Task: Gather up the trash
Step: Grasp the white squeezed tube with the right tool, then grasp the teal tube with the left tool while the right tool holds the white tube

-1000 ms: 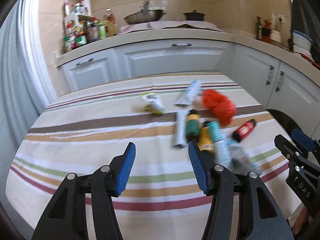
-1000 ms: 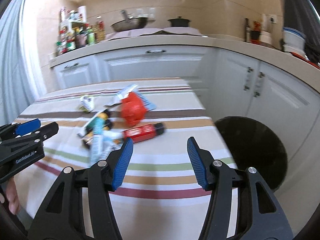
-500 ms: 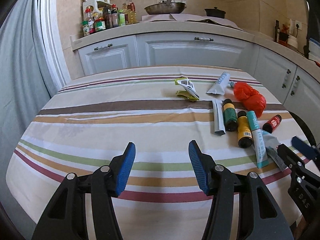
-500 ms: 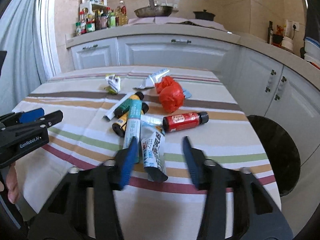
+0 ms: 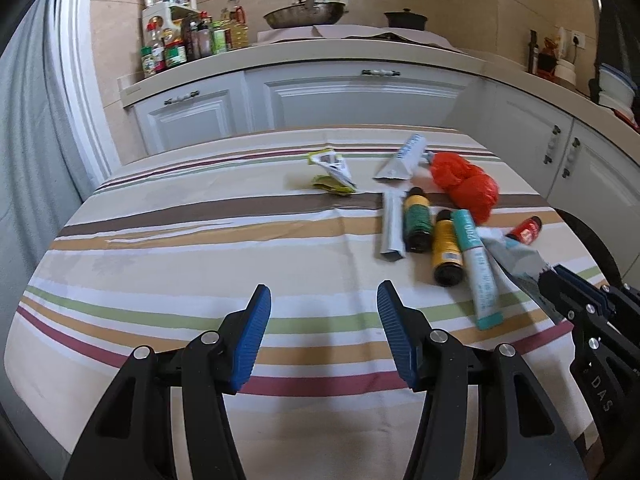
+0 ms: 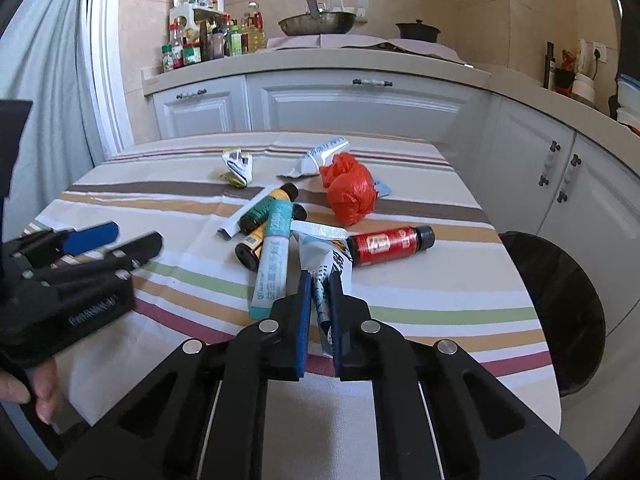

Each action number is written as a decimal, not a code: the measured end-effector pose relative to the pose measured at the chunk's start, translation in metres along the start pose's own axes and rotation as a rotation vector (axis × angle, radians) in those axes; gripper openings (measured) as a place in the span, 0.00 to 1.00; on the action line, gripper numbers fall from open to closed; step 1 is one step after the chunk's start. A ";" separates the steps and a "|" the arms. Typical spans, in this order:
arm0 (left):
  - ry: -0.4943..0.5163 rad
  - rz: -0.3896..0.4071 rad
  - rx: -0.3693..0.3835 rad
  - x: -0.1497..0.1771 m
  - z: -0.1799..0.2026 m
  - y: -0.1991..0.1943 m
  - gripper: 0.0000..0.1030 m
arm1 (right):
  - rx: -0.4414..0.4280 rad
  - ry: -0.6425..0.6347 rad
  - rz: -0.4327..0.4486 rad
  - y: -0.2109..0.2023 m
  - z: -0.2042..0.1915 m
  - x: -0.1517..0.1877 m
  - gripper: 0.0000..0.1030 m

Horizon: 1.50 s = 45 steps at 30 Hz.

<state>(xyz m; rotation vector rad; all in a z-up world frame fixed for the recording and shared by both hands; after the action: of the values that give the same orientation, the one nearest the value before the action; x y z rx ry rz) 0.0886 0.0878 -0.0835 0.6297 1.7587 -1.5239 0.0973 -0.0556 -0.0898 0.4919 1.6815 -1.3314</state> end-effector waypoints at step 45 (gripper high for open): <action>0.157 -0.045 0.215 -0.005 0.115 0.006 0.20 | 0.213 0.238 0.101 -0.037 0.132 0.009 0.08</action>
<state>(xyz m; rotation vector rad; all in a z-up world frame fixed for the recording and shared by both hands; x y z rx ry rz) 0.1186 -0.0230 -0.0890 0.8414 1.7464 -1.7517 0.1174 -0.1910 -0.0777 0.8776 1.6865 -1.4284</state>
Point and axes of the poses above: each gripper's, at about its wrist camera, not at the fingertips, and y roughly the way its jaws point, z to its right, x to its underside, the point moved 3 cm from there along y, roughly the way its jaws point, and after that the axes turned 2 degrees about z, right-handed, at the moved point
